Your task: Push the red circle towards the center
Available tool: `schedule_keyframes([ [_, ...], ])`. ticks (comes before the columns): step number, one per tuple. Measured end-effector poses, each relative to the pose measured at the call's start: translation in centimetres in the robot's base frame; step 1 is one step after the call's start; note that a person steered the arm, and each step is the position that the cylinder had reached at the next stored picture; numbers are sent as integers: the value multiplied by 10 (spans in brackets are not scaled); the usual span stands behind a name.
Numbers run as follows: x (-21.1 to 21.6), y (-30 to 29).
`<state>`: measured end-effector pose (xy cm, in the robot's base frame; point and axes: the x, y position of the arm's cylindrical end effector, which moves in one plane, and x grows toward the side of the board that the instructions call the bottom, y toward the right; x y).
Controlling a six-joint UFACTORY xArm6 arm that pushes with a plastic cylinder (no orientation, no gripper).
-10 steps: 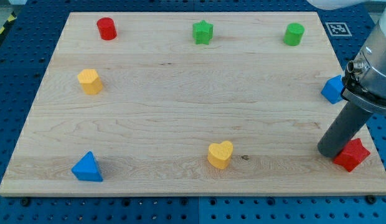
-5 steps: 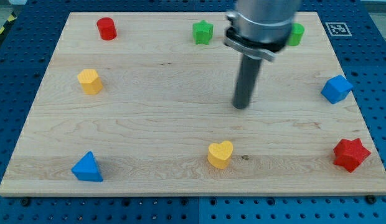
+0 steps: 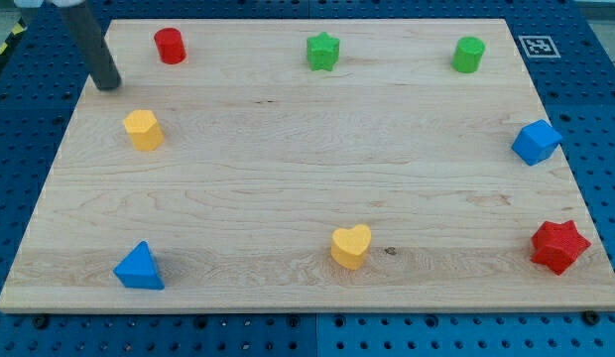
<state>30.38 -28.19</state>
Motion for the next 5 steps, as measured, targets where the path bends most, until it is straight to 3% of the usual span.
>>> schedule_keyframes([
  [1, -65, -1],
  [2, -83, 24],
  [3, -48, 83],
  [4, 24, 139],
  [5, 43, 158],
])
